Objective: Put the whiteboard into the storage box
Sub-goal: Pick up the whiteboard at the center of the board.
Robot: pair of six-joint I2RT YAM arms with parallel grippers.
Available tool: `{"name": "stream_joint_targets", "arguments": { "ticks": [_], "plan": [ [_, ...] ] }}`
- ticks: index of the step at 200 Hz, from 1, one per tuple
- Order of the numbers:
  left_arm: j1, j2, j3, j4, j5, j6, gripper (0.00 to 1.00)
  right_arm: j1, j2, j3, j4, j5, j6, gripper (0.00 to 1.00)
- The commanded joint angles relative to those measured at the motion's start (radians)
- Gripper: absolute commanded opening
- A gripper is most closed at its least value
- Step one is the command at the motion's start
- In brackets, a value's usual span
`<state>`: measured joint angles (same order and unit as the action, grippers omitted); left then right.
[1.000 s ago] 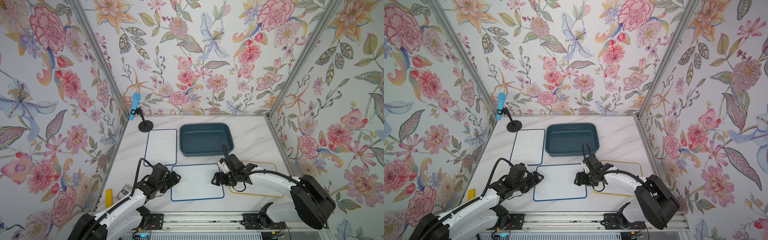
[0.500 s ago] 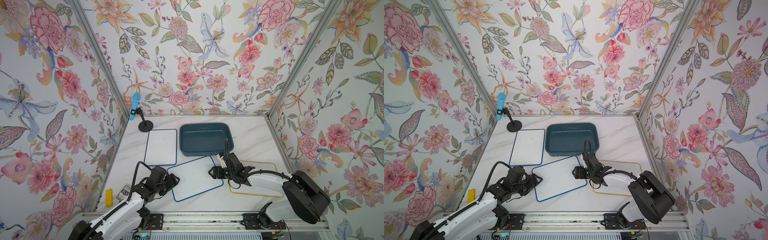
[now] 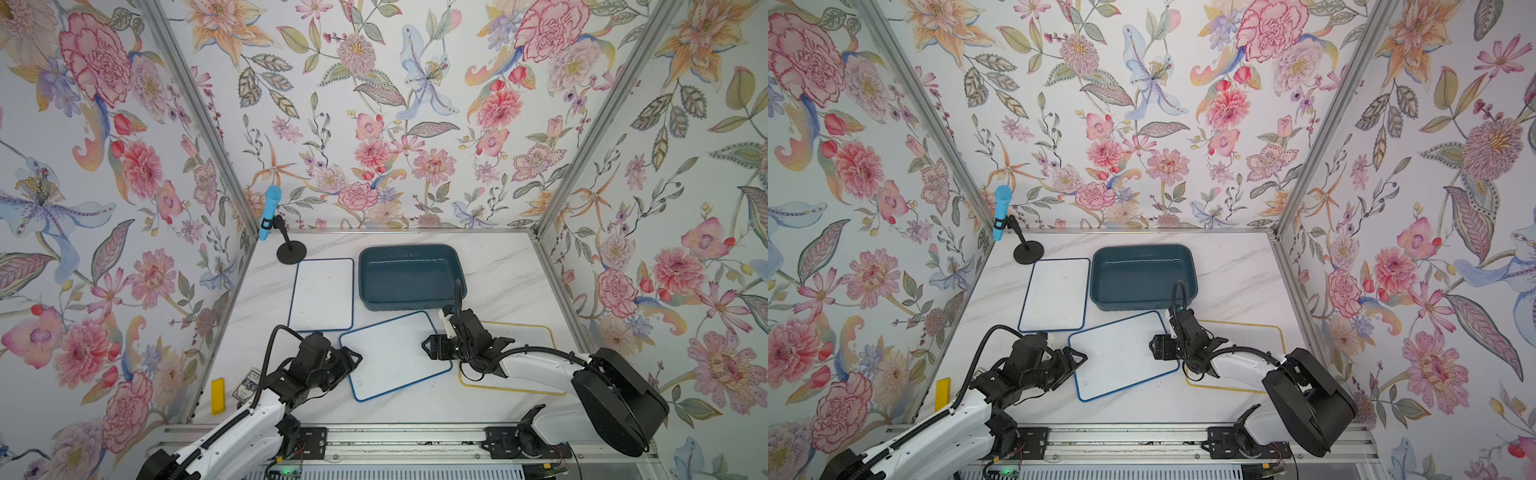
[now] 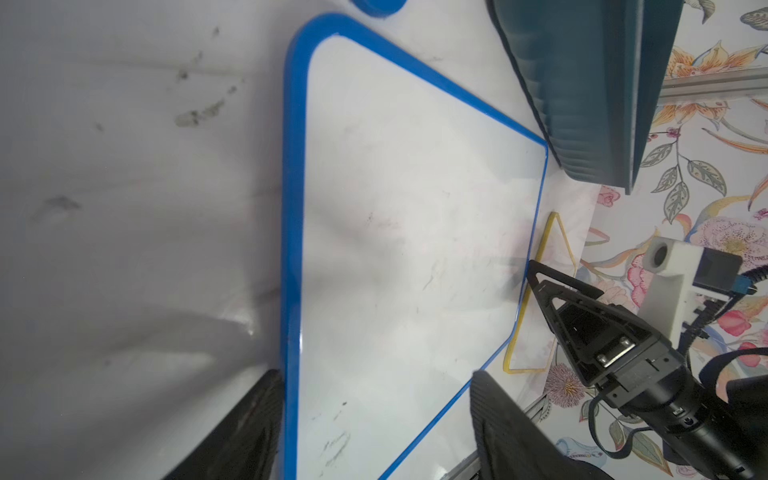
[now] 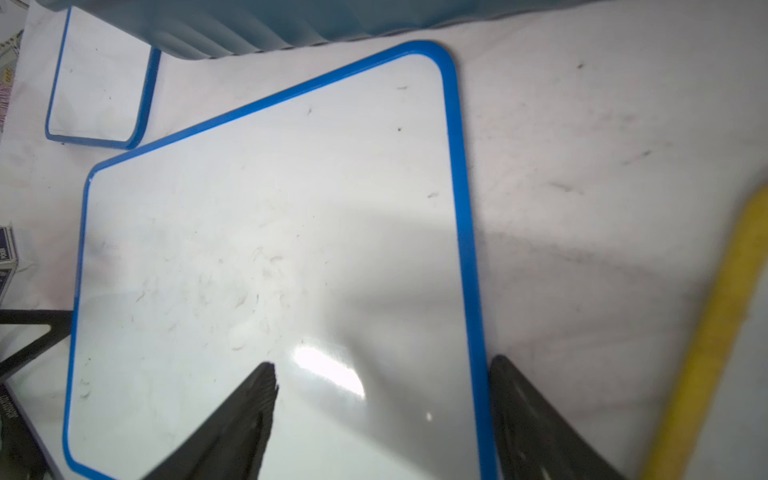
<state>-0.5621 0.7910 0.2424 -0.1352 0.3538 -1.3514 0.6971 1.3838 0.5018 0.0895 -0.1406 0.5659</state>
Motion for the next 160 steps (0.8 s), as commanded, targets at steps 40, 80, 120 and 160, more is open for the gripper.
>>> {"name": "stream_joint_targets", "arguments": {
  "ticks": [40,80,120,160],
  "plan": [
    [-0.048,-0.033,-0.020,0.662,0.249,-0.114,0.64,0.137,0.022,-0.088,-0.151,-0.421,0.127,0.78],
    [-0.048,-0.050,-0.074,0.619,0.257,-0.125,0.61,0.145,0.064,-0.089,-0.132,-0.415,0.133,0.77],
    [-0.048,-0.082,-0.141,0.585,0.238,-0.131,0.58,0.147,0.065,-0.104,-0.093,-0.420,0.155,0.77],
    [-0.048,-0.060,-0.137,0.541,0.235,-0.115,0.56,0.163,0.074,-0.107,-0.068,-0.425,0.170,0.77]
  ]
}}
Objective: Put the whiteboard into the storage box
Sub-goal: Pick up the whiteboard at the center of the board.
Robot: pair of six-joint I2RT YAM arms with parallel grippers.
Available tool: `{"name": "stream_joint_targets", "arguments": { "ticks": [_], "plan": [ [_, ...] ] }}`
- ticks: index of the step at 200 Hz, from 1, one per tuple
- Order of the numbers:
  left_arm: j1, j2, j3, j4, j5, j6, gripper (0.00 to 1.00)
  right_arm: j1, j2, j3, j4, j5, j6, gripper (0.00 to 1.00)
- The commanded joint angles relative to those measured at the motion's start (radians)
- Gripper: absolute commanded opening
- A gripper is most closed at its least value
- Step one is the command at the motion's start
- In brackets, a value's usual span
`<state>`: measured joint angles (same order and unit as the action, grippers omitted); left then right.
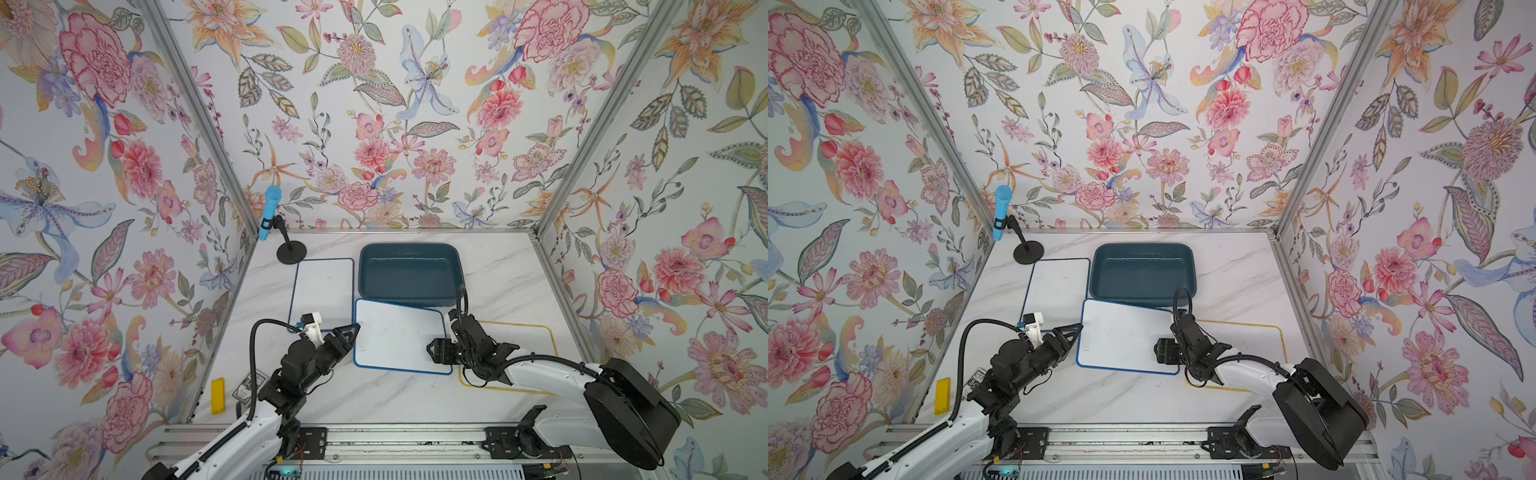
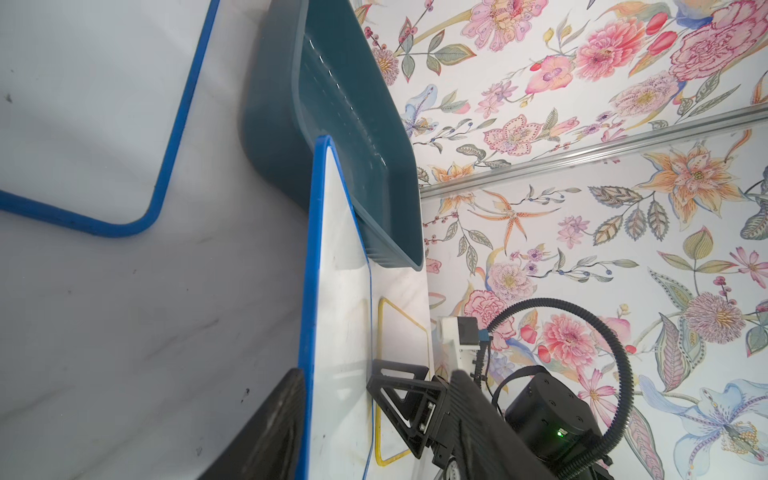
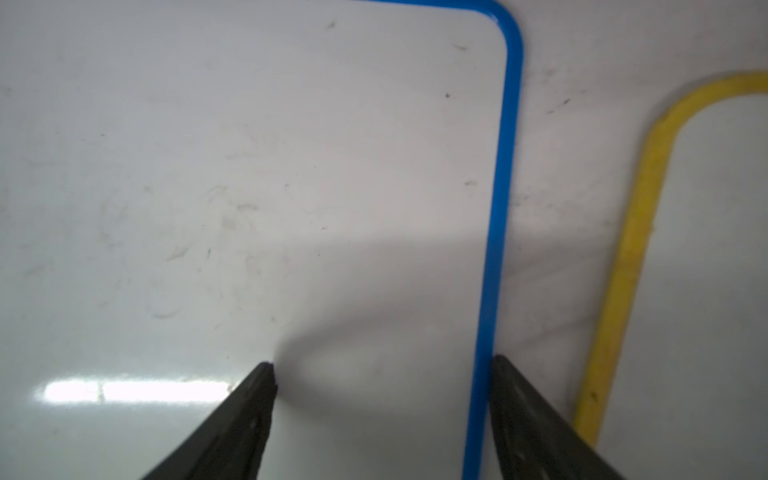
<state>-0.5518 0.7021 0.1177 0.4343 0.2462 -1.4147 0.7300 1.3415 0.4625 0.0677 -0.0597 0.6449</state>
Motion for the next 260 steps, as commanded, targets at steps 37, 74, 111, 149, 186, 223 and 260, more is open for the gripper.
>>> {"name": "stream_joint_targets", "arguments": {
  "ticks": [37,74,111,149,186,223,260],
  "plan": [
    [-0.060,0.013,-0.012,-0.079,0.341,-0.049,0.49,0.139,0.118,-0.083,-0.017,-0.509,0.104,0.77],
    [-0.063,-0.037,-0.030,-0.163,0.326,-0.044,0.39,0.141,0.120,-0.090,-0.006,-0.507,0.108,0.78],
    [-0.077,-0.056,-0.048,-0.189,0.316,-0.050,0.32,0.143,0.127,-0.092,0.010,-0.508,0.116,0.78],
    [-0.089,-0.034,-0.049,-0.189,0.317,-0.043,0.25,0.147,0.125,-0.094,0.021,-0.508,0.120,0.78],
    [-0.113,0.017,-0.043,-0.232,0.312,-0.017,0.21,0.149,0.126,-0.103,0.038,-0.509,0.129,0.78],
    [-0.136,0.059,-0.041,-0.258,0.313,0.010,0.15,0.149,0.133,-0.113,0.061,-0.516,0.137,0.78],
    [-0.142,0.070,-0.033,-0.314,0.306,0.034,0.13,0.152,0.144,-0.114,0.081,-0.519,0.144,0.78]
  ]
}}
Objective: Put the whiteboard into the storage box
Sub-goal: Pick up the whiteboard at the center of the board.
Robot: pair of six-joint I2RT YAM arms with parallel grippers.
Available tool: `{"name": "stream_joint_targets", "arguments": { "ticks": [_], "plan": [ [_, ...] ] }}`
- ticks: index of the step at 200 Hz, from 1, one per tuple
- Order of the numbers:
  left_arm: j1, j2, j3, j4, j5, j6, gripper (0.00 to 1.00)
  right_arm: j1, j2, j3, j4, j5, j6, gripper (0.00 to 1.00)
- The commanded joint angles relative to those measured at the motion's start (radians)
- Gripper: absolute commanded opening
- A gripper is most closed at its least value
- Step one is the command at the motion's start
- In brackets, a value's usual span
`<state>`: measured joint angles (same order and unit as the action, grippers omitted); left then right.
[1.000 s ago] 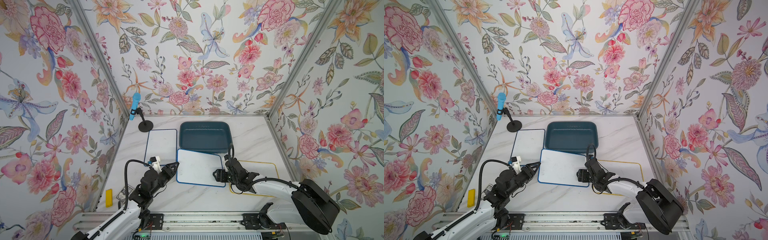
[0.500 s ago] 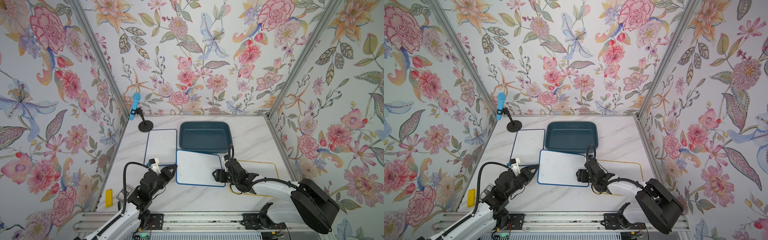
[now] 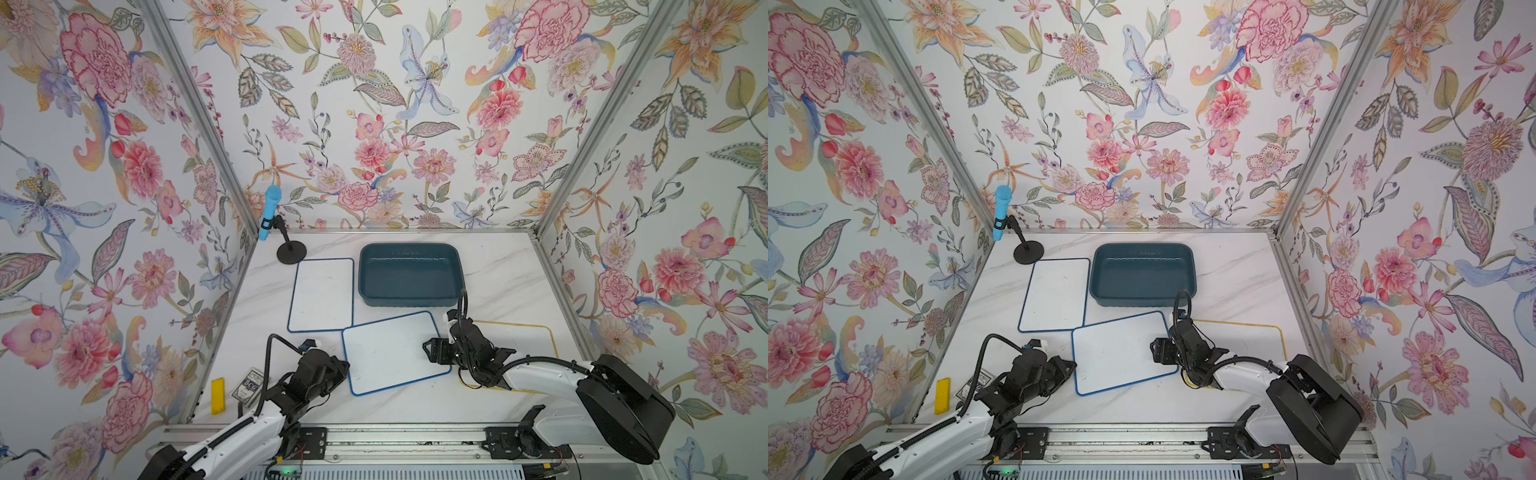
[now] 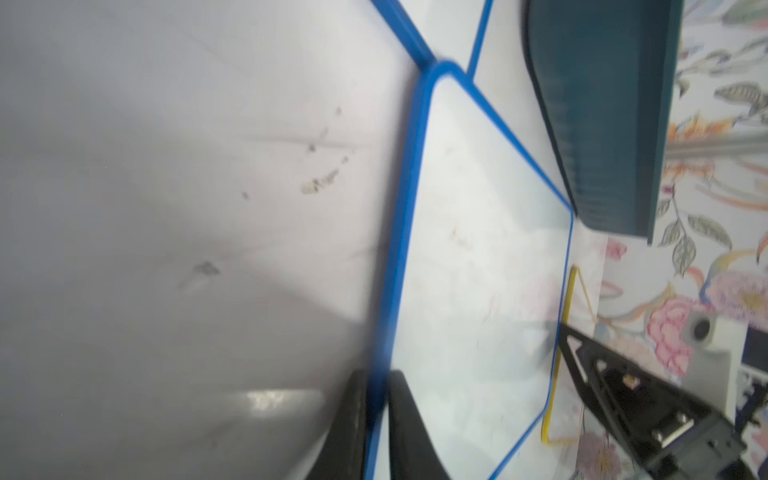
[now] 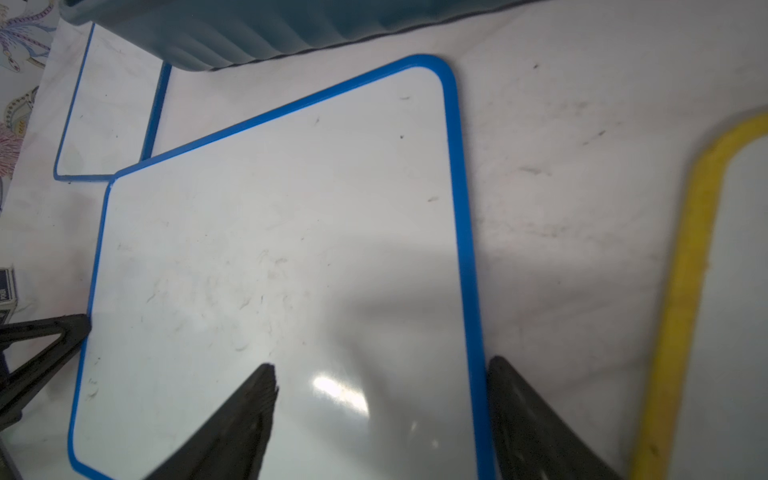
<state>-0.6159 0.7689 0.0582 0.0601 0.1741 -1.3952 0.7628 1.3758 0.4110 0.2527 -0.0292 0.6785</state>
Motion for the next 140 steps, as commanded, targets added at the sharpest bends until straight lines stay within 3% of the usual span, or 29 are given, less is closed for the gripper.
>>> {"name": "stream_joint_targets", "arguments": {
  "ticks": [1,12,23,40,46,65,89,140],
  "plan": [
    [-0.077,0.003,0.027,0.057,0.378,0.016,0.13,0.119,0.111,-0.063,-0.104,-0.549,0.111,0.78],
    [-0.077,0.004,0.033,0.017,0.371,0.032,0.14,0.122,0.113,-0.063,-0.104,-0.549,0.112,0.78],
    [-0.077,0.000,0.046,-0.031,0.361,0.050,0.22,0.121,0.113,-0.064,-0.108,-0.546,0.110,0.78],
    [-0.074,-0.001,0.095,-0.195,0.315,0.107,0.56,0.119,0.107,-0.066,-0.125,-0.533,0.106,0.78],
    [-0.071,0.004,0.132,-0.263,0.291,0.132,0.62,0.115,0.101,-0.068,-0.135,-0.526,0.104,0.78],
    [-0.061,0.029,0.219,-0.449,0.218,0.210,0.64,0.095,0.070,-0.079,-0.144,-0.523,0.104,0.77],
    [-0.053,0.065,0.268,-0.499,0.213,0.252,0.65,0.062,0.026,-0.074,-0.195,-0.519,0.073,0.78],
    [-0.052,0.058,0.126,-0.128,0.334,0.134,0.65,0.043,0.000,-0.102,-0.170,-0.537,0.066,0.78]
  ]
}}
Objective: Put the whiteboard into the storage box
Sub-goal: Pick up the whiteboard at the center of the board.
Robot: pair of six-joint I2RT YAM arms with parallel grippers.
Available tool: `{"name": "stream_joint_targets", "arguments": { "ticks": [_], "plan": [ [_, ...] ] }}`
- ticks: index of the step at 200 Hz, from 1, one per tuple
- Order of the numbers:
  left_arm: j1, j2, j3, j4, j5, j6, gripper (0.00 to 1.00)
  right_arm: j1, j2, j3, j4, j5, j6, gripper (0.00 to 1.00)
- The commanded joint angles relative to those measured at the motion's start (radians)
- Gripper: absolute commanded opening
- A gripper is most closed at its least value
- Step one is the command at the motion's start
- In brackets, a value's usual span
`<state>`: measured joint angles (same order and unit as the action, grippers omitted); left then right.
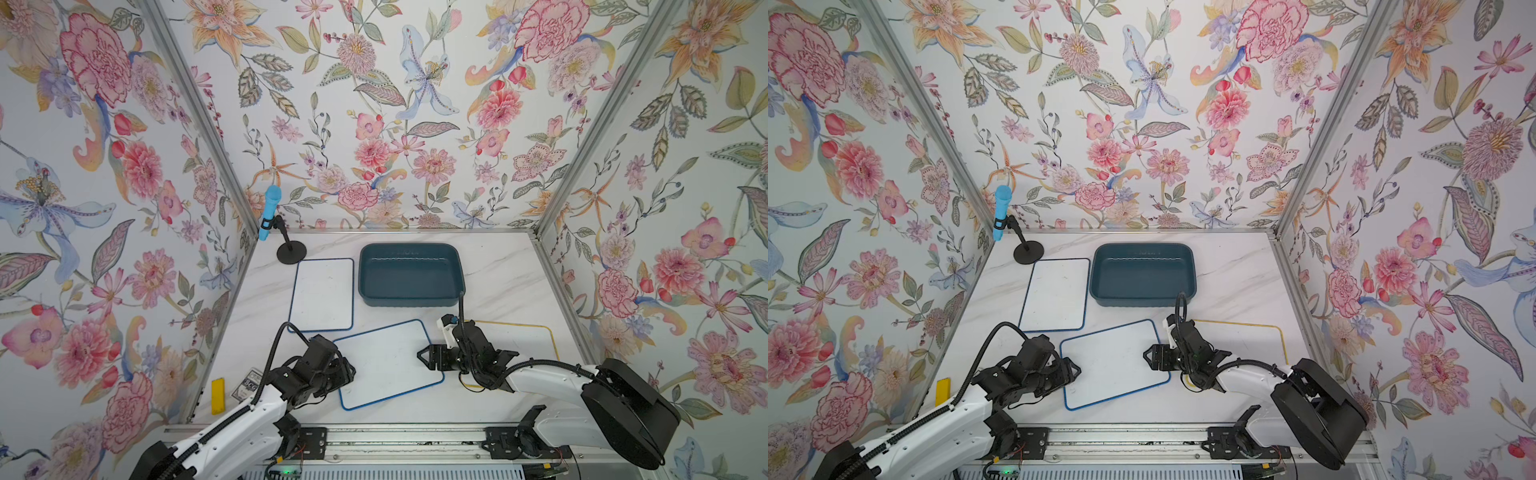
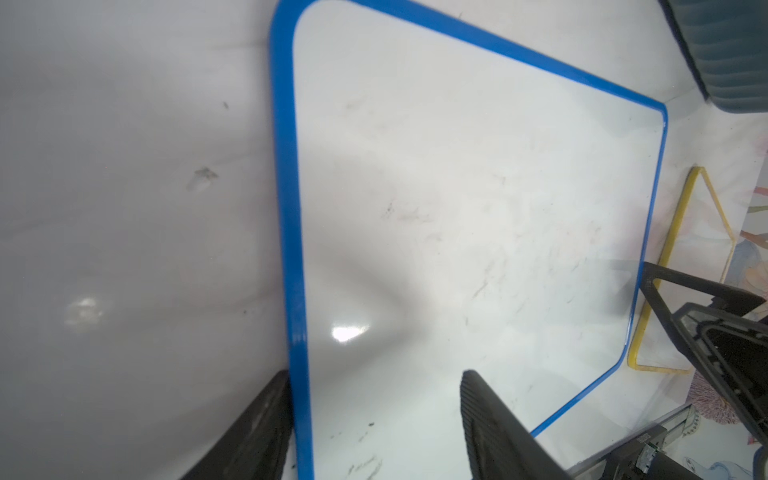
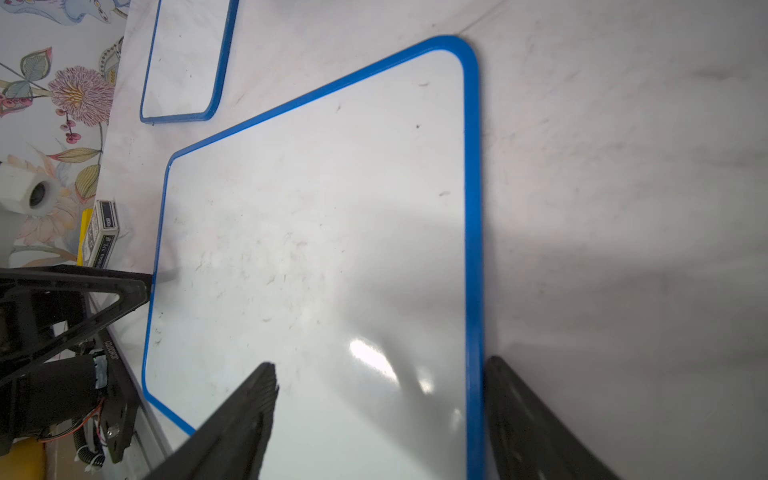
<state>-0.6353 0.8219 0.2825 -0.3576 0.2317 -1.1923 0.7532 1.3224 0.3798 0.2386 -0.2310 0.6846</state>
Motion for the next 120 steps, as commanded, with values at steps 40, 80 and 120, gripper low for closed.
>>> {"name": "stream_joint_targets", "arguments": {
  "ticks": [40,80,120],
  "plan": [
    [-0.032,-0.101,-0.152,0.412,0.293,-0.139,0.64,0.055,0.110,-0.082,-0.090,-0.356,0.068,0.78],
    [-0.032,-0.170,-0.069,0.260,0.261,-0.106,0.55,0.054,0.112,-0.078,-0.101,-0.346,0.061,0.78],
    [-0.028,-0.174,-0.022,0.166,0.245,-0.077,0.56,0.028,0.058,-0.081,-0.161,-0.319,0.039,0.79]
  ]
}}
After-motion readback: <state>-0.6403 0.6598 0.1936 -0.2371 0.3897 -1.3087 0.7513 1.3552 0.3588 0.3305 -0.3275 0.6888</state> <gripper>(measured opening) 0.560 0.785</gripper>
